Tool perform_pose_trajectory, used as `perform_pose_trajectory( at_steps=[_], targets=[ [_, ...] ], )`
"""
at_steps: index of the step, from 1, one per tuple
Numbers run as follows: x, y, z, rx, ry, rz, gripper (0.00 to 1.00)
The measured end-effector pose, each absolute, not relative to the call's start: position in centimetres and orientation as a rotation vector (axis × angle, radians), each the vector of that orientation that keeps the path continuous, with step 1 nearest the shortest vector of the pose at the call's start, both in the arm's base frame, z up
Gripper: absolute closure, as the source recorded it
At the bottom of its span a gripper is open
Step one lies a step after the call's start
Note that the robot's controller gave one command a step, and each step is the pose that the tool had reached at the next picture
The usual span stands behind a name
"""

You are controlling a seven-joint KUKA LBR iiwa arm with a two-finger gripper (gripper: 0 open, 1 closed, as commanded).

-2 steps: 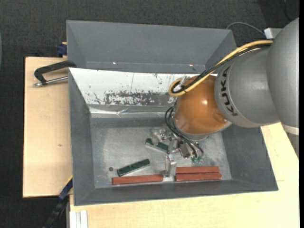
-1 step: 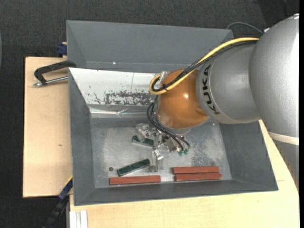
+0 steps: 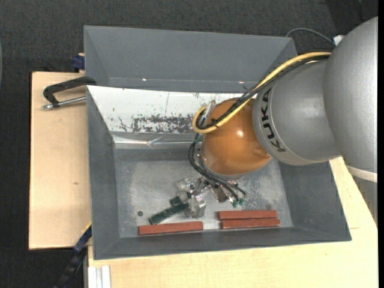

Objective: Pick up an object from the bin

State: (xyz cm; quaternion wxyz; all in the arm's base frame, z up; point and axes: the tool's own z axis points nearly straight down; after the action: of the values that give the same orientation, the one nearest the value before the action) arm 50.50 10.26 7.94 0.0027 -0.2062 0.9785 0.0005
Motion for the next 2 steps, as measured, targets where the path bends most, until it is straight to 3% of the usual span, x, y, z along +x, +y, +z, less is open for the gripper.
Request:
perform_pose_trajectory(
  at_steps=[1, 2],
  targets=[
    [50.5, 10.3, 7.9, -0.647, 3.069, 0.002, 1.0],
    [55.5, 7.5, 28.6, -0.628, 3.062, -0.001, 1.0]
  ],
)
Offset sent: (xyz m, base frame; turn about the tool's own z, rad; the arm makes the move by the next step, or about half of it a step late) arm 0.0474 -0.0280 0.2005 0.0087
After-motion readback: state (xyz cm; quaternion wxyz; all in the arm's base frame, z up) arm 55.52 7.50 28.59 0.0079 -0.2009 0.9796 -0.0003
